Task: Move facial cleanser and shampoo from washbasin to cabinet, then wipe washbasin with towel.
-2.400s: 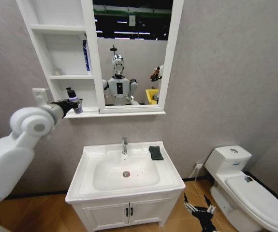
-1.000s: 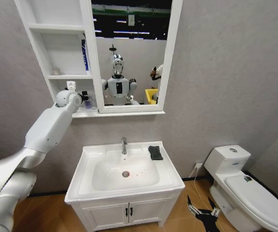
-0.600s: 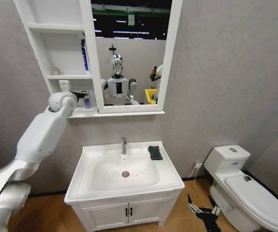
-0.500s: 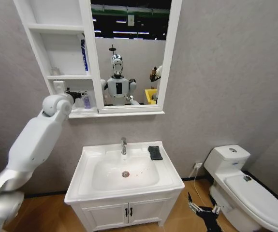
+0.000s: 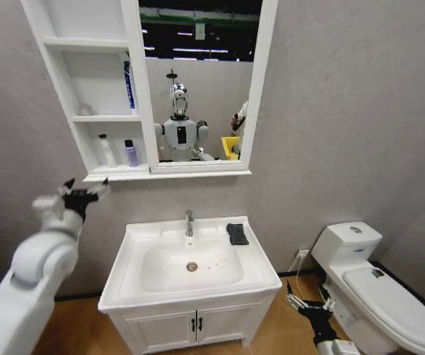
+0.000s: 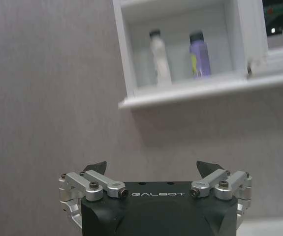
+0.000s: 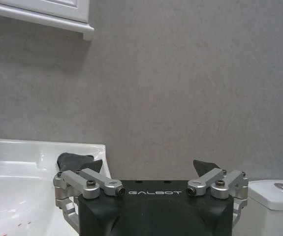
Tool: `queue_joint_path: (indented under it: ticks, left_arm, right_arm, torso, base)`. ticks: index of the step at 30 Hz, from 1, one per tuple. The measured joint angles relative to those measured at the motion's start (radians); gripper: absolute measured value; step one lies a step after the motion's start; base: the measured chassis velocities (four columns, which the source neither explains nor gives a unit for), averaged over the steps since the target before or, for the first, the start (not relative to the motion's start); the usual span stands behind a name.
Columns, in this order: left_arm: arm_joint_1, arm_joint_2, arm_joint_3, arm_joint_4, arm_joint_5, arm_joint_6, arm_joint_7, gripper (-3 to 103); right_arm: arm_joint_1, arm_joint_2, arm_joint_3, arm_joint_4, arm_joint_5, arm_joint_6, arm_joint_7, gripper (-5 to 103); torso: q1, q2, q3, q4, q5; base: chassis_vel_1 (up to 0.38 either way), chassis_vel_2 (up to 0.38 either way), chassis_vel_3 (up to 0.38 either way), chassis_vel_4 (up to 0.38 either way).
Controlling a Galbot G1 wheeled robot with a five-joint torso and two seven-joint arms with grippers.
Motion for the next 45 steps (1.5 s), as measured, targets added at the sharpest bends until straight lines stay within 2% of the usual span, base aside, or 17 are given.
queue_joint_path:
  ticks: [2,3,6,7,9,14,17,23,45]
  left_arm:
    - [0.164,-0.164,-0.02,0.003,0.108,-0.099,0.095,100]
    - [0.164,-0.164,-0.02,0.003,0.108,-0.099,0.095,100]
    - [0.253,-0.29,-0.018,0.013,0.162,-0.193,0.142,100]
    - [0.253,-0.29,-0.018,0.013,0.162,-0.193,0.142,100]
    - [0.28,-0.334,-0.011,0.021,0.168,-0.225,0.144,100]
    - [0.286,-0.35,-0.014,0.031,0.182,-0.258,0.133,100]
    - [0.281,-0.349,-0.035,0.022,0.165,-0.235,0.124,100]
    - [0.27,-0.344,-0.042,0.026,0.156,-0.224,0.126,100]
    - [0.239,-0.333,-0.02,0.04,0.168,-0.218,0.128,100]
  right_arm:
    - [0.002,-0.005,-0.009,0.016,0.003,-0.024,-0.002,100]
    - [0.002,-0.005,-0.009,0.016,0.003,-0.024,-0.002,100]
    - [0.012,-0.008,-0.022,0.033,0.004,-0.059,-0.013,100]
    - [0.012,-0.008,-0.022,0.033,0.004,-0.059,-0.013,100]
    - [0.023,-0.012,-0.028,0.042,0.003,-0.076,-0.017,100]
    - [0.037,-0.024,-0.032,0.051,0.001,-0.092,-0.02,100]
    - [0.042,-0.028,-0.036,0.055,0.0,-0.104,-0.035,100]
    - [0.065,-0.038,-0.046,0.041,-0.012,-0.121,-0.054,100]
    - [0.078,-0.033,-0.046,0.023,-0.023,-0.134,-0.055,100]
  torso:
    - [0.0,0.0,0.0,0.0,0.0013]
    - [0.0,0.0,0.0,0.0,0.0013]
    - [0.0,0.0,0.0,-0.0009,0.0016]
    - [0.0,0.0,0.0,-0.0009,0.0016]
    - [0.0,0.0,0.0,-0.0011,0.0017]
    - [0.0,0.0,0.0,-0.001,0.0013]
    - [0.0,0.0,0.0,-0.001,0.0013]
    - [0.0,0.0,0.0,-0.0009,0.0011]
    - [0.001,0.0,0.0,-0.0008,0.0012]
  base:
    - [0.0,0.0,0.0,0.0]
    - [0.0,0.0,0.0,0.0]
    - [0.0,0.0,0.0,0.0]
    - [0.0,0.0,0.0,0.0]
    - [0.0,0.0,0.0,0.0]
    - [0.0,0.0,0.0,0.0]
    - [0.0,0.0,0.0,0.0]
    - [0.0,0.0,0.0,0.0]
    - [-0.03,0.031,0.038,-0.034]
